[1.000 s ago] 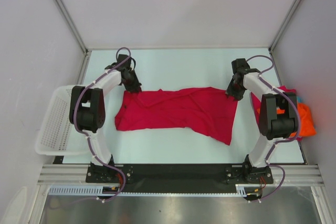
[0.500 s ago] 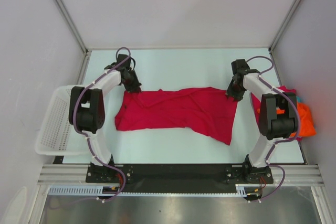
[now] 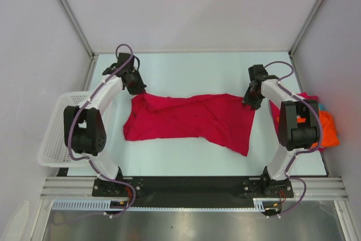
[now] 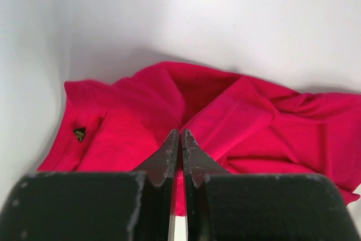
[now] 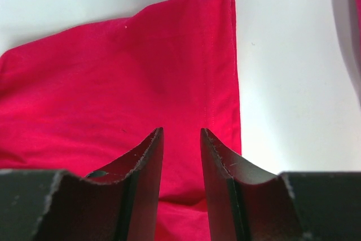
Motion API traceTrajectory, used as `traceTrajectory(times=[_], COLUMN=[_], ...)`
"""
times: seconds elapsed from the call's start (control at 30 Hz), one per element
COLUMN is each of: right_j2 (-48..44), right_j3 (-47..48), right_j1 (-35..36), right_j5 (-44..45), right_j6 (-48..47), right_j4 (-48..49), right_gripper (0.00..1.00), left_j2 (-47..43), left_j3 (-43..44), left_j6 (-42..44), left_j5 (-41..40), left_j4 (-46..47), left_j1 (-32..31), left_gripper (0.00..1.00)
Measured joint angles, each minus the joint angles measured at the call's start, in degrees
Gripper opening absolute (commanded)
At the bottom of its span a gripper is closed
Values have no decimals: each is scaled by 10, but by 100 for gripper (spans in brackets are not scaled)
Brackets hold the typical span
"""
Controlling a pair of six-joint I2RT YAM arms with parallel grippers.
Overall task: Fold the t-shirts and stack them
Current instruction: Fold the other side of the tshirt into a rectangle
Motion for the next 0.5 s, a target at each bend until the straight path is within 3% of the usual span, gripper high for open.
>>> traceTrajectory(times=[0.5], right_j2=[-19], right_j3=[-10], right_j1=[0], right_j5=[0], right_j6=[0], right_j4=[0], right_gripper=[38], left_j2=[-66], left_j3=[-50], left_j6=[24], left_j5=[1], left_j4=[-6], left_j1=[2], left_gripper=[10])
